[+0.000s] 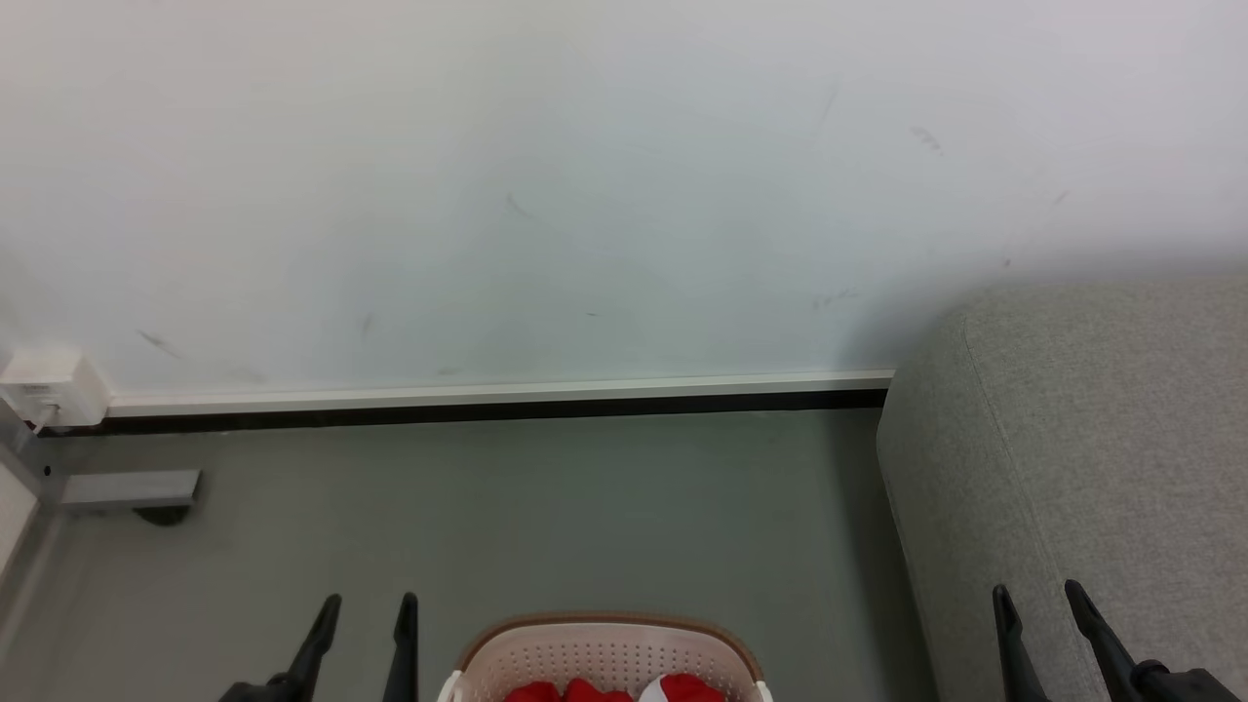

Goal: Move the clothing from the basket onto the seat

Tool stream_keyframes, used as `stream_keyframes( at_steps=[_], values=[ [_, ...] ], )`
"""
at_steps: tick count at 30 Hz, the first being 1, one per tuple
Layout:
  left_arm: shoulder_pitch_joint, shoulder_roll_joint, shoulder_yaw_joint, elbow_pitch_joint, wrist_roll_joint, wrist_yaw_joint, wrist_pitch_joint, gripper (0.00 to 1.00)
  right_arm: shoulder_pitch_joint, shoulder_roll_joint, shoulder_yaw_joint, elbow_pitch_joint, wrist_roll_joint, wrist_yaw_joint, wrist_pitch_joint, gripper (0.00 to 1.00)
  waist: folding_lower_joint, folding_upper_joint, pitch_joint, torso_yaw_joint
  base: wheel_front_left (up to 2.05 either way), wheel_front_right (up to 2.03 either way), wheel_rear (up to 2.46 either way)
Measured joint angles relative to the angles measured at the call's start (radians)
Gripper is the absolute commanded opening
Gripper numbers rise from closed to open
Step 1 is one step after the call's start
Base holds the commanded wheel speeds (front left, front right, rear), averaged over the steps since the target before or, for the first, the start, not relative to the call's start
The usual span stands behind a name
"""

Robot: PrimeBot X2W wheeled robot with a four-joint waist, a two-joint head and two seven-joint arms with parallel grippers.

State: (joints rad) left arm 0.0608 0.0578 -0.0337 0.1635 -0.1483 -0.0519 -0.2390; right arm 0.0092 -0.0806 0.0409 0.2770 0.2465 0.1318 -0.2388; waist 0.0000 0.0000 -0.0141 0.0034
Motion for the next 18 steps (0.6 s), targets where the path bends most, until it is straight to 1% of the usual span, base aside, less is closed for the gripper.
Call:
stream_keyframes(
  at_steps=[12, 18],
  values=[
    [0.006, -0.006, 0.005, 0.008, 0.086, -0.002, -0.021, 1.0, 0.006, -0.001, 0.001, -0.003, -0.072, 0.0, -0.02, 1.0, 0.0, 0.0, 0.002, -0.001, 0.0, 0.0, 0.0],
    [0.008, -0.007, 0.008, 0.012, 0.095, -0.005, -0.024, 1.0, 0.006, -0.001, 0.003, -0.006, -0.079, 0.0, -0.026, 1.0, 0.0, 0.0, 0.005, -0.006, 0.0, 0.0, 0.0]
  ],
)
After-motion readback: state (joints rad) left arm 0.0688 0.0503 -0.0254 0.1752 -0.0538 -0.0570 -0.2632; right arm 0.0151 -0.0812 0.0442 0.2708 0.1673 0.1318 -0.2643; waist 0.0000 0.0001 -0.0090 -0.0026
